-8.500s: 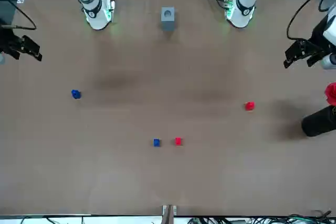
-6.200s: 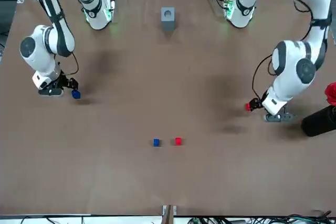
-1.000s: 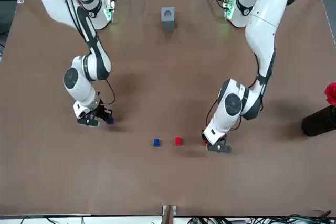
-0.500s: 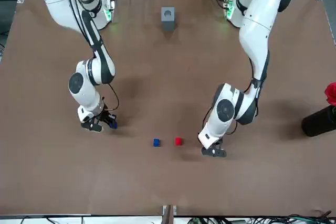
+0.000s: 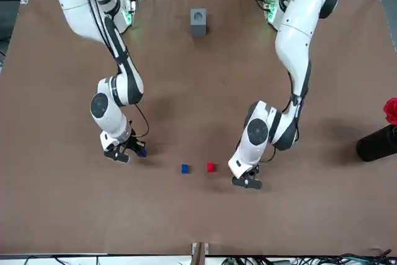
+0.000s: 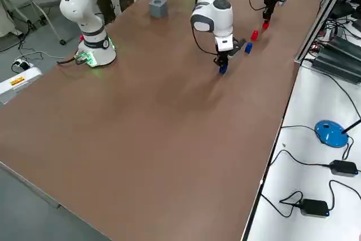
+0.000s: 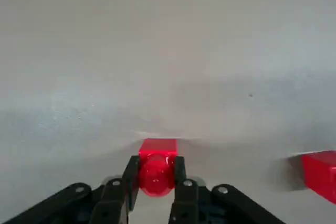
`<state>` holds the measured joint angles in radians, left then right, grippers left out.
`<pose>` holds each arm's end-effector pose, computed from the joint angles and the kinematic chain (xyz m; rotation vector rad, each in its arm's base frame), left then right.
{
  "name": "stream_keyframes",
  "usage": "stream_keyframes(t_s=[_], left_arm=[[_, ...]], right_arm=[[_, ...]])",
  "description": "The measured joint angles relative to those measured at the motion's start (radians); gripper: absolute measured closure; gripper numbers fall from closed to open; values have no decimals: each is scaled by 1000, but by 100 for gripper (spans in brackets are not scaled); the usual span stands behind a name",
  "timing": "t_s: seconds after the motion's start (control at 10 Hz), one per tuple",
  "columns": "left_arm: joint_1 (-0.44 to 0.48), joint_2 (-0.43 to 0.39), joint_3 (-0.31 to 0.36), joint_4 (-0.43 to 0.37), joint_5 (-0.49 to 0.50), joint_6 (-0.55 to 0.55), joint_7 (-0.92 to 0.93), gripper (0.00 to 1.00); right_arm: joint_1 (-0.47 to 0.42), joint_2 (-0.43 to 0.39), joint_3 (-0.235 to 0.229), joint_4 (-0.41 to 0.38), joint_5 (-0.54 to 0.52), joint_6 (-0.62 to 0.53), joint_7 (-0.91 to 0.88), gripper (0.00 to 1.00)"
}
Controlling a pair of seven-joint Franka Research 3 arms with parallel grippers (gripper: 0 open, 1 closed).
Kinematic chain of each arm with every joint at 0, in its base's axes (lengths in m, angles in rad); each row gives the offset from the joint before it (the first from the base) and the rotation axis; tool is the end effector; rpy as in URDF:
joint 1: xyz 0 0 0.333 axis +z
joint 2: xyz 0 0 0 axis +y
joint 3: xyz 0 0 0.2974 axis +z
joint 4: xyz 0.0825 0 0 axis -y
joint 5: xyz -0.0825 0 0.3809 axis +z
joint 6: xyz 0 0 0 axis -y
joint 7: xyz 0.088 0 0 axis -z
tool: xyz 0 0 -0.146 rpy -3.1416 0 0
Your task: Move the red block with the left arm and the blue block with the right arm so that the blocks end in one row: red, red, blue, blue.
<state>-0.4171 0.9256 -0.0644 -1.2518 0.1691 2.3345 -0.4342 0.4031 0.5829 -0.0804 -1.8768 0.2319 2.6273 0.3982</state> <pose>0.6797 -0.3344 0.1672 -3.1199 0.1950 -0.2806 0.6146 0.2055 0.1640 -2.9691 0.3743 -0.1945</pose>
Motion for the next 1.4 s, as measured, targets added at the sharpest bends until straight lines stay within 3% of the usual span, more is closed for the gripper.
stream_keyframes(t_s=[0.2, 0.6, 1.0, 1.4], left_arm=[[-3, 3, 0, 5, -14, -2, -22, 70], [-11, 9, 0, 16, -32, -2, -62, 70], [-11, 9, 0, 17, -51, -4, -75, 70], [-12, 0, -4, 20, -52, -86, -75, 70]], right_arm=[[19, 25, 1, 46, -9, -23, 43, 70], [38, 83, 9, 161, -157, -95, 230, 70], [53, 154, 21, 292, -160, -153, 272, 70], [61, 199, 31, 377, -161, -201, 295, 70]])
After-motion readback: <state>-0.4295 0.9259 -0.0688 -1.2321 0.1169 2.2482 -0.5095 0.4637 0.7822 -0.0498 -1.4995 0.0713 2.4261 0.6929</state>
